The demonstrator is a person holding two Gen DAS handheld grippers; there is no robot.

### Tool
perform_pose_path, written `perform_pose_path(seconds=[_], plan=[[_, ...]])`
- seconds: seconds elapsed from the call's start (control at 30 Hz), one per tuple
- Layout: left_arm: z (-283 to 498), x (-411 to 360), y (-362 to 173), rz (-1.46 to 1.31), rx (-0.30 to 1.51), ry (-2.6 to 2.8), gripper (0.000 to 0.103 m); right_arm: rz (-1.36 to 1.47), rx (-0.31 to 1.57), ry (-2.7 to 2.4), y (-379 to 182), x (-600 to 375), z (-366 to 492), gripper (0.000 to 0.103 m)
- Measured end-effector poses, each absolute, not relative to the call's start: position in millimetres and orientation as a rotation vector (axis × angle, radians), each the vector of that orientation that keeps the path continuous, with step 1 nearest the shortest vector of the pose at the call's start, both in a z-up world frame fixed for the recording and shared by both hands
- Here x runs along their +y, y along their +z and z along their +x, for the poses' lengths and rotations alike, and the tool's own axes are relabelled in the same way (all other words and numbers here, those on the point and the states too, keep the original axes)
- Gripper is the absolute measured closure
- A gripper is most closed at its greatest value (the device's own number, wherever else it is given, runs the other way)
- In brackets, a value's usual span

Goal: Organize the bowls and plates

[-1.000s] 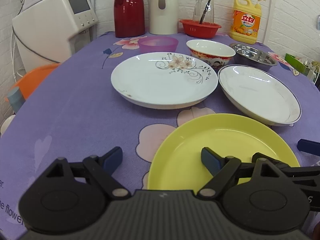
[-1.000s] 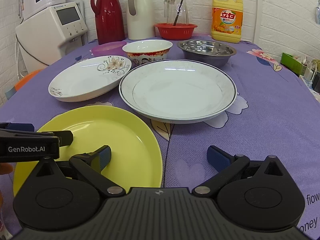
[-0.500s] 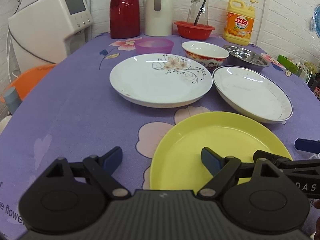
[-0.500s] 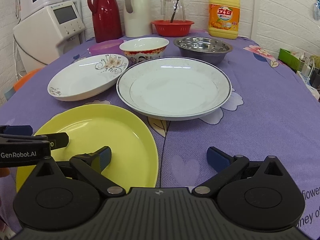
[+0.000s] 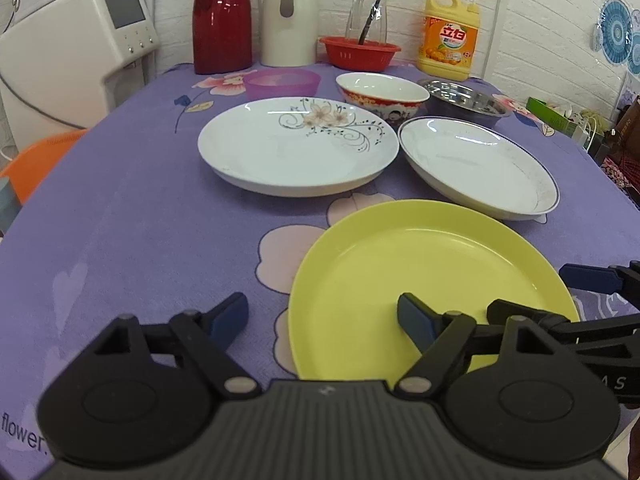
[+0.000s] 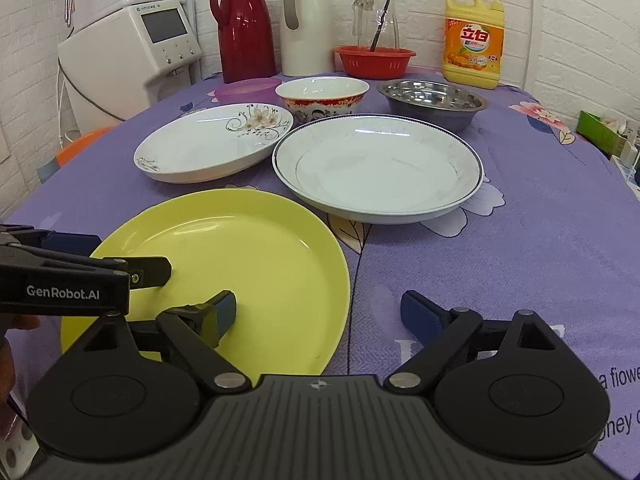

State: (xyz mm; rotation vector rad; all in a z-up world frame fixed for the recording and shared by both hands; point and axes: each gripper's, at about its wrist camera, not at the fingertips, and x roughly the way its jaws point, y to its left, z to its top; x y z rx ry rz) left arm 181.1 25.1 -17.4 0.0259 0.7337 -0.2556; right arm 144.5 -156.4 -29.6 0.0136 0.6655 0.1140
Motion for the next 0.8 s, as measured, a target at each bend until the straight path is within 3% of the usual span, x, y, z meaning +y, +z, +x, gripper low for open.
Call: perform_pose_path(seconds=[0.1,0.2,0.23,0.8], plan=[[173.3,20.7,-16.7,0.034,0.706,-0.302,0.049,0.009,0.642,0.129,-30.6,-152.6,140.9,0.0],[169.5,18.7,-16.5,0.015,0.701,-0.28,0.058,0.007,0.624,0.139,-30.8,-141.4,134.3,0.0],[169.8,21.0,-14.6,-0.001,0.712,-0.278,0.072,0.011,0.626,0.136,-30.3,-139.9,133.7,0.0],[175.3,89.5,-8.1,-0.077,0.733,-0.094,0.072,0.014,0.64,0.309,-24.5,-78.9,160.5,0.0]])
